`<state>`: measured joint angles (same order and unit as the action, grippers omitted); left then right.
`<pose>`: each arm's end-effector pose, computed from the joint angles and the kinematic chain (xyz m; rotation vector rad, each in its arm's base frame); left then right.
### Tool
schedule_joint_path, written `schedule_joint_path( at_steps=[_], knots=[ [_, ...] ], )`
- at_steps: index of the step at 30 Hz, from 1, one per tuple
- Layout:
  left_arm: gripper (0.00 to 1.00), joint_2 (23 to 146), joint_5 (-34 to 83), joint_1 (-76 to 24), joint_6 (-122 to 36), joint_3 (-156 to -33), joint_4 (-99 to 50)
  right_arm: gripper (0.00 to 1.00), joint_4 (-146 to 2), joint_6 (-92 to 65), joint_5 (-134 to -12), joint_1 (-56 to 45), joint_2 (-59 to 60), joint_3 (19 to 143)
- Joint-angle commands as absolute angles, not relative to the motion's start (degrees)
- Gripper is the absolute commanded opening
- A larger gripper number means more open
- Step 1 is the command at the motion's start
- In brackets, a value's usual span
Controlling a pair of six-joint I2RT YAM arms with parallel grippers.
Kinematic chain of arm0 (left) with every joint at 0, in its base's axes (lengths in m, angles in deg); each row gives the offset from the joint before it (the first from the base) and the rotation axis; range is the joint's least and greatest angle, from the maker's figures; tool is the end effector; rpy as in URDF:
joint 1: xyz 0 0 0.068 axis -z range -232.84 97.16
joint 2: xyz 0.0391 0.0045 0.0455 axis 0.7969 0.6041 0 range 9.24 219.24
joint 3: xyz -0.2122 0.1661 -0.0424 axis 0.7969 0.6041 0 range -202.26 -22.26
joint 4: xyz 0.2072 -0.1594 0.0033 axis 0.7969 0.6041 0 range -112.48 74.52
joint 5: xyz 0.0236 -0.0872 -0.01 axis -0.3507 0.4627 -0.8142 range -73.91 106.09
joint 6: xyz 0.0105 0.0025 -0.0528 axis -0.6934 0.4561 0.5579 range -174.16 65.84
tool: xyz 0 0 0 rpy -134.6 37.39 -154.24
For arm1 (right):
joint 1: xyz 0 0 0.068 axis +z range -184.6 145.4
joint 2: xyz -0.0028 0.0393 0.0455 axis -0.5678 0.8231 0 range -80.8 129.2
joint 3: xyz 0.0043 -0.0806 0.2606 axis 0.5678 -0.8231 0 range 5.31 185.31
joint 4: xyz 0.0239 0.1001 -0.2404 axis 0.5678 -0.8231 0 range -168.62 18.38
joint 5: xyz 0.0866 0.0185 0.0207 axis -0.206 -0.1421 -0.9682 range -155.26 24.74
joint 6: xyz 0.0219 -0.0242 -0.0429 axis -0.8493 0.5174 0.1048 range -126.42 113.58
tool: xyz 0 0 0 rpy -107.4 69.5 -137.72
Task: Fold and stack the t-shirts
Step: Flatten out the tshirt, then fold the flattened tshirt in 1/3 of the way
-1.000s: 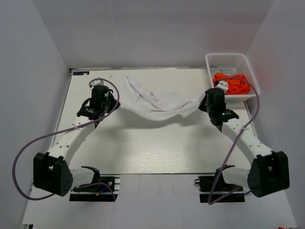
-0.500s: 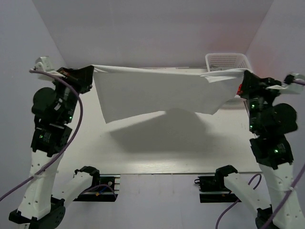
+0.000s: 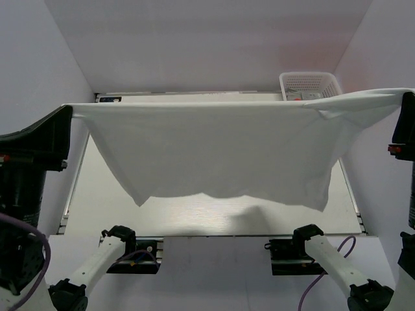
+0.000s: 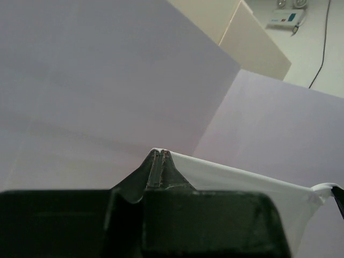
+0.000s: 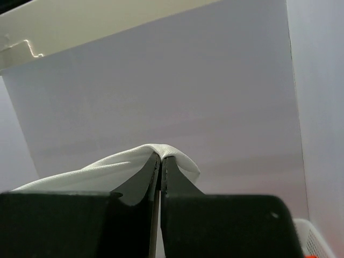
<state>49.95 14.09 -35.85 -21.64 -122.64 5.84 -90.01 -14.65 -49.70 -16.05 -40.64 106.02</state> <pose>-0.0136 0.0055 0.5845 -0.1745 1.0380 -0.7675 -0.0285 -0.0196 0.5994 0.1807 0.8530 0.3241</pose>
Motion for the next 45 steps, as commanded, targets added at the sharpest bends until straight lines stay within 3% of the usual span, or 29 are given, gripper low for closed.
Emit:
schedule_joint_path(
  at_steps=[1,4,11,16,20,22,27,31,39,45],
  knots=[
    [0.0,51.9,11.8,-36.4,-23.8,-124.1,8.8,0.0,-88.2,-10.4,-49.1,-16.1,-39.2,107.4],
    [0.0,54.8,11.3,-36.4,-23.8,-124.1,8.8,0.0,-84.1,-9.0,-48.9,-15.9,-37.4,104.2],
    [0.0,63.5,2.8,-35.8,-23.9,-109.9,2.0,0.0,-72.4,-9.1,-46.5,-16.1,-28.3,87.6],
    [0.0,78.5,-9.8,-36.8,-20.8,-102.6,2.0,0.0,-65.4,-10.7,-47.6,-16.4,-15.5,77.5],
    [0.0,92.4,-12.8,-38.2,-20.6,-97.5,-0.3,0.0,-61.1,-14.6,-49.5,-17.1,-2.2,72.3],
    [0.0,99.0,-8.9,-39.9,-21.4,-97.5,-4.5,0.0,-60.3,-16.6,-51.1,-17.8,7.4,73.2],
    [0.0,123.7,-5.6,-43.2,-23.7,-110.7,-1.7,0.0,-63.5,-20.4,-60.2,-19.7,26.1,81.8],
    [0.0,130.3,-2.9,-43.8,-26.6,-116.6,-3.7,0.0,-65.2,-21.6,-63.8,-20.1,35.5,88.6],
    [0.0,133.3,0.0,-44.4,-28.9,-121.4,-6.2,0.0,-64.6,-21.6,-66.5,-20.8,37.7,90.9],
    [0.0,128.6,-0.5,-44.9,-29.5,-117.1,-4.8,0.0,-66.0,-22.9,-66.0,-20.8,29.6,85.4]
  ],
)
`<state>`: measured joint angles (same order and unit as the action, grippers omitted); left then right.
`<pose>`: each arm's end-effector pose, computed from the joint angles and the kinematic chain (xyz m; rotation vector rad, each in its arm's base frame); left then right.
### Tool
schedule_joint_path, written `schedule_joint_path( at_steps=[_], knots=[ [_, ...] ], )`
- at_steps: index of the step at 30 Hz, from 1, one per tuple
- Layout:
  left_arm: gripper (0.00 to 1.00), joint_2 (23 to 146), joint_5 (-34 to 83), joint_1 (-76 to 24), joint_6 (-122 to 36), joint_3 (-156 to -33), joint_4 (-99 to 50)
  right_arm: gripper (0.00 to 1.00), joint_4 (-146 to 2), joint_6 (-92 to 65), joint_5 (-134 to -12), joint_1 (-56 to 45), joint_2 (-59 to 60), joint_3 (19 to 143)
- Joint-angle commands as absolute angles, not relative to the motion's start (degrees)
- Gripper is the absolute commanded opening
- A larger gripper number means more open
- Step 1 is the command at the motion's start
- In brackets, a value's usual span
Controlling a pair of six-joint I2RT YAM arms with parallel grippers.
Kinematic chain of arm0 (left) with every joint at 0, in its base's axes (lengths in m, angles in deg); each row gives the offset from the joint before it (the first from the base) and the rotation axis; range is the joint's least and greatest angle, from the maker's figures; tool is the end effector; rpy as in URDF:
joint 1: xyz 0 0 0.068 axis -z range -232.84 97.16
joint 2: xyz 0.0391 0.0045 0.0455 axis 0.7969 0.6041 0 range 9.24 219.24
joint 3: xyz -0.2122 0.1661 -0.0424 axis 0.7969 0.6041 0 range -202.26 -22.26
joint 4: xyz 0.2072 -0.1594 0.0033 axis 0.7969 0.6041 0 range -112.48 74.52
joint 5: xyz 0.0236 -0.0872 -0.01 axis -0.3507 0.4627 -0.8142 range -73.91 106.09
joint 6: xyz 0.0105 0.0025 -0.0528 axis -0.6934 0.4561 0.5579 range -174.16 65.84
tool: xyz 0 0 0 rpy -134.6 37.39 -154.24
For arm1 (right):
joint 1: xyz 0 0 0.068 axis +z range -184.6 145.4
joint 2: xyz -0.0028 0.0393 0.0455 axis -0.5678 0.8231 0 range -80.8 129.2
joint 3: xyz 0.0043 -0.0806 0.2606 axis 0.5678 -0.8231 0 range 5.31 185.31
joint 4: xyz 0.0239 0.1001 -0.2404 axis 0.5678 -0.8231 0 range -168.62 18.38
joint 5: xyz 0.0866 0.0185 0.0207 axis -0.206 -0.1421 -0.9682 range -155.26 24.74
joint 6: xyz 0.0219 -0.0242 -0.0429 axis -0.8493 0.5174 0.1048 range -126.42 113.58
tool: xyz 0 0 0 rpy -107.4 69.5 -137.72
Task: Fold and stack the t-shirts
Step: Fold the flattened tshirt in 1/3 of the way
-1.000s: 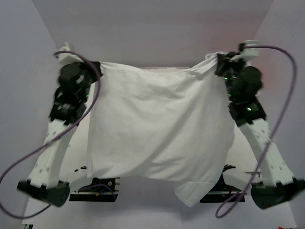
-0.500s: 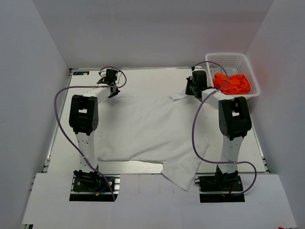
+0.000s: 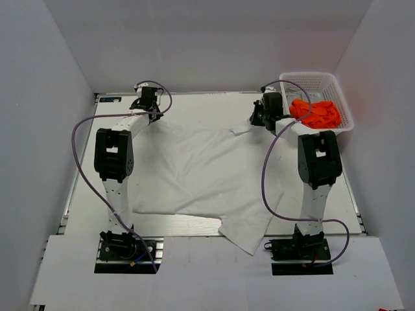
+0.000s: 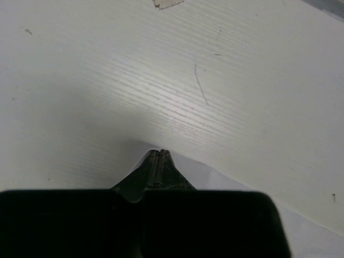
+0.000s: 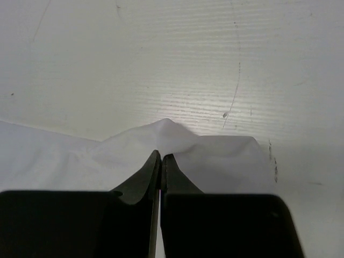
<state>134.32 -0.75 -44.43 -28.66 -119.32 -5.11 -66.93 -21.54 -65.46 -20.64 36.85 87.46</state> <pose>0.4883 -0.0617 0.1905 -0.4833 2.2699 0.0509 0.4571 0.1138 0.1978 0.0194 2.1236 0.3063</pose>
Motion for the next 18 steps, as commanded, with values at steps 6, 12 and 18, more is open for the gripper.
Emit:
schedule_joint_path(
  at_steps=[6,12,18],
  knots=[
    [0.0,116.1,-2.5,-44.9,-28.3,-103.6,-6.7,0.0,-68.7,-24.3,-63.7,-20.8,18.3,75.1],
    [0.0,105.7,-3.1,-43.6,-25.2,-90.7,-8.1,0.0,-74.2,-24.4,-61.3,-20.7,8.4,66.3],
    [0.0,96.8,-7.6,-43.6,-21.4,-83.6,-4.0,0.0,-77.3,-25.1,-59.9,-21.0,-0.5,58.2]
  ],
)
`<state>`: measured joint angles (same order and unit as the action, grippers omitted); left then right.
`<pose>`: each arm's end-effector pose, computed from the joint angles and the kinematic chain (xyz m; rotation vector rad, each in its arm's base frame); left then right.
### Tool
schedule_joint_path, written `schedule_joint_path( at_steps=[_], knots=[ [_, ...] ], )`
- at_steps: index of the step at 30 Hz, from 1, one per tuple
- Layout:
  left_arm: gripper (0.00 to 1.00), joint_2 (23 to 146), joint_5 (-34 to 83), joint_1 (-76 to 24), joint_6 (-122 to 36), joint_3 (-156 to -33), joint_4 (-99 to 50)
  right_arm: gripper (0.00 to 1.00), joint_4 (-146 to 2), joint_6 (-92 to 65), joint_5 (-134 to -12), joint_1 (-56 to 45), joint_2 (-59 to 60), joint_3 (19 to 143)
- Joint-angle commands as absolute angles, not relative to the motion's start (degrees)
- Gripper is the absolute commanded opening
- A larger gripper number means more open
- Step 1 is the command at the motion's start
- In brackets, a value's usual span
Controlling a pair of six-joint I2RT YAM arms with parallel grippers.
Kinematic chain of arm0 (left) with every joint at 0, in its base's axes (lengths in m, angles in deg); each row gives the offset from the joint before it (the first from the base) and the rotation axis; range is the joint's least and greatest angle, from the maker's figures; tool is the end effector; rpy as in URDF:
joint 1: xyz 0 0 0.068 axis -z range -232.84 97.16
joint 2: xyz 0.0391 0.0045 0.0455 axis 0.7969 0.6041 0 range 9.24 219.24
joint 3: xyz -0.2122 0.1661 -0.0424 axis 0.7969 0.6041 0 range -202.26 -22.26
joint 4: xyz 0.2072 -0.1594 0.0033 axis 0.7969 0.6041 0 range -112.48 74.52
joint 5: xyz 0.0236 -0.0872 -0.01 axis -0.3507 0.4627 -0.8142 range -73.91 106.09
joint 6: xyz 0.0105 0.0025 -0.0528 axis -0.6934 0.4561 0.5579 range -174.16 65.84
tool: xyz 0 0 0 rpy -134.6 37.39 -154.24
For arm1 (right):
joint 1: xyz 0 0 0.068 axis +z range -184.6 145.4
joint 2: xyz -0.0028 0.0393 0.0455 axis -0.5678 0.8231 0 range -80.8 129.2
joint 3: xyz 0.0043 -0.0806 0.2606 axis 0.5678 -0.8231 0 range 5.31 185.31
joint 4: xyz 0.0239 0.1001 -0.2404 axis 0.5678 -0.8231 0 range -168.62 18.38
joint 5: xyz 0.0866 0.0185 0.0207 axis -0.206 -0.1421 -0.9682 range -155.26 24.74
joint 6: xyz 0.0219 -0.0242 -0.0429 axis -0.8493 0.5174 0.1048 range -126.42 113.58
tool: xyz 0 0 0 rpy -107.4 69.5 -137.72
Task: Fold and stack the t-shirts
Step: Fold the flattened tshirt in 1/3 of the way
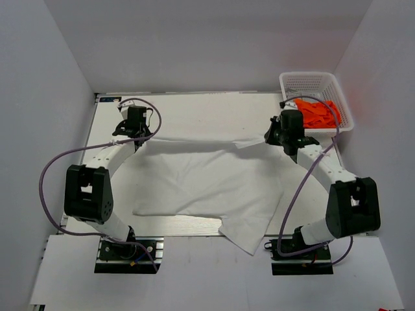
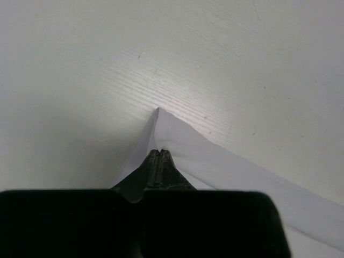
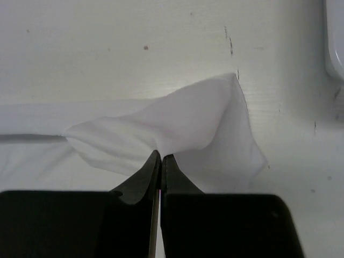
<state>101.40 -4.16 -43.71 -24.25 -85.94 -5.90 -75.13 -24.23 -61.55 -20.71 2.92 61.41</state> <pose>0.3473 -0.0432 0.2373 -0.5798 2.2236 0.0691 0.3208 0.0770 0.2589 0.1114 2.1210 0.2610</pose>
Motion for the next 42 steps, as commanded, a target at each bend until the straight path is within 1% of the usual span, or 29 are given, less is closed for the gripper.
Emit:
schedule_joint_path(
  at_steps=[1,6,7,9,11,15,18,20,21,22,23,24,25,26,27,28,30,34,36,37,38,40,42],
  knots=[
    [0.0,96.1,-7.6,-43.6,-21.4,-82.5,-3.4,0.0,-77.3,-25.1,-59.7,-20.8,-3.9,57.4],
    [0.0,94.8,-6.8,-43.6,-18.5,-81.4,-0.1,0.0,-80.9,-26.4,-59.5,-20.6,-10.4,52.3],
    [0.0,94.0,-6.8,-43.6,-17.8,-80.0,-0.1,0.0,-80.9,-28.6,-59.9,-20.6,-12.7,49.5],
    [0.0,93.3,-6.8,-43.6,-17.2,-79.0,-0.1,0.0,-79.5,-30.2,-61.5,-20.5,-14.4,47.0],
    [0.0,92.7,-6.8,-43.6,-16.6,-77.9,-0.7,0.0,-77.1,-33.9,-63.9,-20.3,-18.0,40.9],
    [0.0,92.7,-4.5,-43.6,-15.2,-75.7,-0.7,0.0,-74.3,-40.9,-64.5,-20.1,-24.4,31.3],
    [0.0,92.7,-4.5,-43.6,-13.1,-74.2,1.3,0.0,-72.4,-44.2,-66.6,-19.8,-27.1,25.5],
    [0.0,92.1,-6.7,-43.6,-9.5,-74.2,5.4,0.0,-72.3,-45.7,-67.2,-19.6,-27.8,22.8],
    [0.0,92.1,-9.3,-43.6,-8.2,-74.2,6.9,0.01,-72.3,-45.5,-67.5,-19.4,-27.7,22.6],
    [0.0,92.1,-10.4,-43.6,-5.8,-74.2,8.9,0.09,-73.2,-45.4,-67.5,-19.3,-27.5,22.6],
    [0.07,92.1,-11.4,-43.6,-4.8,-75.3,13.1,0.19,-73.8,-44.5,-68.2,-19.2,-27.3,22.9],
    [0.3,92.1,-13.2,-43.6,-3.8,-76.0,15.2,0.26,-74.2,-44.0,-68.5,-19.3,-27.1,23.0],
    [0.45,92.7,-13.9,-43.6,-2.8,-76.8,17.3,0.55,-76.3,-42.9,-68.8,-19.2,-27.1,23.6],
    [0.62,93.6,-13.9,-43.6,-1.5,-78.5,21.0,0.73,-77.1,-41.6,-68.8,-19.2,-26.8,23.9],
    [0.88,93.6,-13.9,-43.6,-1.0,-79.5,22.8,0.86,-77.9,-41.1,-68.5,-19.4,-26.6,26.2],
    [1.0,94.5,-13.9,-43.6,-1.0,-80.5,24.5,0.9,-79.2,-40.4,-67.9,-19.2,-26.6,26.9],
    [1.0,94.5,-12.8,-43.6,-0.3,-82.9,27.5,0.9,-79.3,-38.5,-67.6,-19.3,-26.1,30.3],
    [1.0,93.9,-9.2,-43.6,-1.8,-84.7,25.0,0.9,-76.4,-37.4,-66.4,-19.4,-24.8,34.2],
    [1.0,93.9,-2.6,-43.6,-6.4,-84.1,20.2,0.9,-73.7,-37.4,-67.0,-19.4,-22.8,35.5],
    [1.0,93.9,0.1,-43.1,-7.9,-84.1,14.7,0.9,-72.3,-37.4,-68.0,-19.3,-20.7,36.2],
    [1.0,95.3,5.2,-43.1,-9.1,-83.5,12.2,0.9,-70.0,-37.4,-68.9,-19.5,-19.6,37.1],
    [1.0,97.6,9.8,-43.1,-11.7,-83.0,6.5,0.9,-66.2,-38.3,-70.5,-19.4,-13.9,39.0],
    [1.0,102.5,13.8,-42.6,-12.3,-84.1,5.5,0.9,-63.0,-39.1,-71.2,-19.4,-9.6,39.8]
  ],
)
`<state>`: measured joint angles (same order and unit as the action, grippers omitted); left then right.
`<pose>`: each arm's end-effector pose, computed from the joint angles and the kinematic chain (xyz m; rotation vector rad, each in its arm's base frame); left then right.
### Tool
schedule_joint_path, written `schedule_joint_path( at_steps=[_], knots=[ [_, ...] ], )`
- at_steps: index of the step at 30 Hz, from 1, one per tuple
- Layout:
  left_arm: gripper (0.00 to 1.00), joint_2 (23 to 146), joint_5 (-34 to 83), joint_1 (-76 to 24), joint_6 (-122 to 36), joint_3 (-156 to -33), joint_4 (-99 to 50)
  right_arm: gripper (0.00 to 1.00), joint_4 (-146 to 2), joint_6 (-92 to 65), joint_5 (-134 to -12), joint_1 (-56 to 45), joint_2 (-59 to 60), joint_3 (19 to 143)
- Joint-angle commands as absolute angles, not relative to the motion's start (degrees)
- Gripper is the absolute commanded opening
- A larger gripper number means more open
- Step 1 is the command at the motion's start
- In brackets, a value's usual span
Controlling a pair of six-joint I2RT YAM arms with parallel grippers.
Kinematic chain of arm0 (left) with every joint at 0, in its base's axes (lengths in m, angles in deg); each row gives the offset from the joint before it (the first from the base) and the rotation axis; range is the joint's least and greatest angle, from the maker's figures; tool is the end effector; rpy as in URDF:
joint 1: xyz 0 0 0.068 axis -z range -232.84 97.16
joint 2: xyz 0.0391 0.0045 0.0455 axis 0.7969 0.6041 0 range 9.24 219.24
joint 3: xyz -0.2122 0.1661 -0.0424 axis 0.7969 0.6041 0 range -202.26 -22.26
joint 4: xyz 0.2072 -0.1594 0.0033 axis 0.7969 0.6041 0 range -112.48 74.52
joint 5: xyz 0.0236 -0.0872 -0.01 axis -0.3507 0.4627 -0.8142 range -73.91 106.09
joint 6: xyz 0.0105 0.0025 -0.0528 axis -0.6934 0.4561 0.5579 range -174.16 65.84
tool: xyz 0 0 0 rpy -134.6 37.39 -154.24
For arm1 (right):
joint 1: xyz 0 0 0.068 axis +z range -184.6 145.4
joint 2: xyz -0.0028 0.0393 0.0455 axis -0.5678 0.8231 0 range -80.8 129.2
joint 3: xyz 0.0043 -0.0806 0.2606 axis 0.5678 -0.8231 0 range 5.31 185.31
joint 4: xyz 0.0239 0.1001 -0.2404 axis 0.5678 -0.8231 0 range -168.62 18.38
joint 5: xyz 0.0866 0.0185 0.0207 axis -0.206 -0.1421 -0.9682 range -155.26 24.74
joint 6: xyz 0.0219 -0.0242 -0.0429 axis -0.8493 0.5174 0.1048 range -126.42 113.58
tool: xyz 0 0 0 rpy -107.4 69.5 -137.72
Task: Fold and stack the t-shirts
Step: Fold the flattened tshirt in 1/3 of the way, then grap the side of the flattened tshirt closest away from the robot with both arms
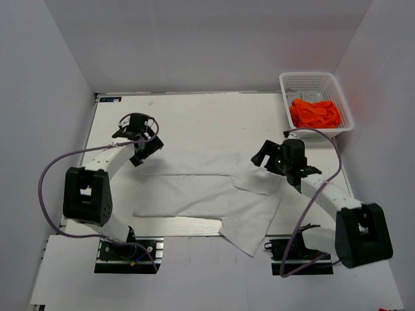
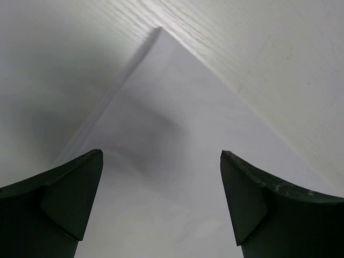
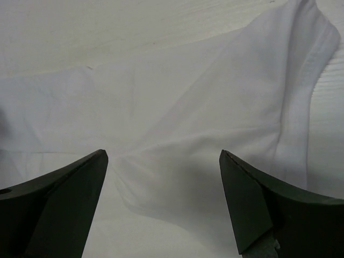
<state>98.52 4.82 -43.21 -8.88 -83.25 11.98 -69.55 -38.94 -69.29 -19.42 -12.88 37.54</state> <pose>0.3076 -0.0450 0.2174 -0.8651 2.4849 -0.0636 0.2368 0.0668 0.2033 0.2917 2.1898 0.5496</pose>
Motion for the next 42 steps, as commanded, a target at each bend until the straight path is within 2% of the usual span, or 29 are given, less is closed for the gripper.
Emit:
schedule_joint_path(
  at_steps=[1,8,14,19,23,24,28,33,36,38,42],
  knots=[
    [1.0,104.2,15.1,-42.6,-13.1,-85.3,4.6,0.9,-61.7,-39.3,-71.5,-19.3,-5.3,41.2],
    [1.0,117.1,15.1,-42.0,-13.6,-90.4,6.8,0.9,-69.0,-37.1,-66.4,-19.8,9.4,51.4],
    [1.0,123.1,13.8,-43.7,-11.8,-93.9,8.1,0.9,-74.9,-35.1,-62.1,-20.1,22.3,61.6],
    [1.0,131.2,8.1,-43.7,-11.0,-107.1,14.0,0.9,-74.5,-35.1,-53.9,-20.7,29.1,70.4],
    [1.0,136.0,7.6,-44.2,-11.0,-118.6,16.9,0.9,-76.6,-32.4,-52.5,-21.2,34.8,79.6],
    [1.0,136.0,7.6,-44.2,-11.0,-120.1,17.6,0.9,-76.9,-31.2,-52.8,-21.2,35.9,83.5],
    [1.0,133.4,5.5,-44.2,-11.5,-124.1,18.2,0.9,-76.8,-27.6,-55.6,-20.5,33.4,86.6],
    [1.0,120.5,0.4,-44.2,-10.7,-113.5,16.7,0.9,-72.3,-25.7,-62.1,-19.7,20.2,76.9],
    [1.0,110.0,-0.8,-44.2,-7.5,-102.3,16.1,0.9,-72.1,-27.9,-62.1,-19.0,13.0,64.9],
    [1.0,103.1,-1.6,-44.2,-5.3,-93.1,16.1,0.9,-72.7,-29.6,-61.0,-19.0,6.1,61.5],
    [1.0,95.0,-3.0,-43.6,-0.1,-79.8,19.4,0.9,-75.2,-32.9,-61.8,-18.5,-4.4,49.6]
  ],
)
